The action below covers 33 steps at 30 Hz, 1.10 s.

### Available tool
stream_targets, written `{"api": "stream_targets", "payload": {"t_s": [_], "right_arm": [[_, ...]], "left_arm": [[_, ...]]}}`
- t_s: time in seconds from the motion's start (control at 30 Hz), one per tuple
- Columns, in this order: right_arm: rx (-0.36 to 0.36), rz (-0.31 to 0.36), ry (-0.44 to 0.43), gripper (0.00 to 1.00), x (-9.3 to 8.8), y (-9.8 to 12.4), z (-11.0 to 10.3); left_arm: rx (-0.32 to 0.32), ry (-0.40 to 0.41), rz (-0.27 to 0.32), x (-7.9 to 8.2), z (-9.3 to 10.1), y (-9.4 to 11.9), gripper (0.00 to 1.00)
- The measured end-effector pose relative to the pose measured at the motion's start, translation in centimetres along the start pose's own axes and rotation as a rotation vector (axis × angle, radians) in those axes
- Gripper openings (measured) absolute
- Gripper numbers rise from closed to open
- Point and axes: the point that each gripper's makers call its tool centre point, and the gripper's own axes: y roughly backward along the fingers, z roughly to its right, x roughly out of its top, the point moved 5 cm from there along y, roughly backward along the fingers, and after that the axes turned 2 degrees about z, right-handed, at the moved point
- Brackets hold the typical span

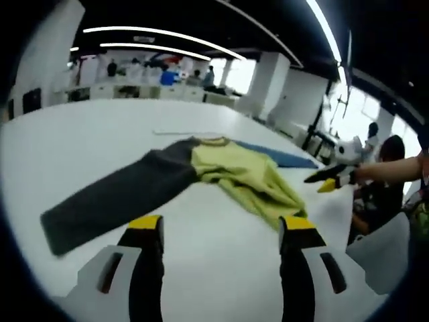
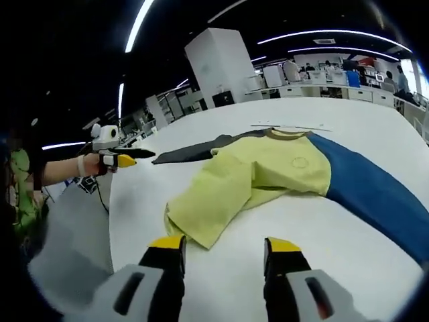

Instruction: Fold the garment on the visible template until the final outline fits inside the template.

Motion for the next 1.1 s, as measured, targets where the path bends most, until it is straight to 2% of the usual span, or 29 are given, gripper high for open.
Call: {"api": "stream_targets", "payload": {"t_s": [0.17, 0.47, 0.53, 0.67, 0.73, 0.83, 0.93, 1.03, 1.1], "right_arm": [[0.028, -0.044, -0.034, 0.31, -0.4, -1.6, -0.7], [0.055, -0.099, 0.023, 0.26, -0.6, -4.4, -2.0], [0.044, -0.114, 0.053, 0.22, -0.8, -4.5, -1.9], [0.038, -0.124, 0.050, 0.21, -0.9, -4.5, -1.8], [0.029, -0.131, 0.093, 0.19, -1.0, -4.5, -1.7], [0.024, -0.137, 0.099, 0.18, -1.0, -4.6, -1.7], [0.004, -0.162, 0.224, 0.15, -1.0, -4.7, -1.8], [0.005, -0.177, 0.264, 0.14, -1.2, -4.9, -2.4], [-0.015, -0.197, 0.347, 0.12, -1.2, -4.9, -2.4]], "left_arm": [[-0.013, 0.031, 0.009, -0.5, 0.7, -0.1, 0.65], [-0.013, 0.086, 0.030, -1.3, 1.1, 0.3, 0.63], [-0.013, 0.095, 0.031, -1.5, 1.2, 0.3, 0.63], [-0.013, 0.113, 0.039, -1.7, 1.3, 0.4, 0.63], [-0.012, 0.121, 0.042, -1.8, 1.3, 0.4, 0.63], [-0.014, 0.121, 0.040, -1.9, 1.4, 0.3, 0.63], [-0.015, 0.122, 0.042, -1.8, 1.5, 0.3, 0.63], [-0.015, 0.130, 0.046, -1.8, 1.5, 0.2, 0.62], [-0.015, 0.133, 0.047, -1.8, 1.5, 0.2, 0.62]]}}
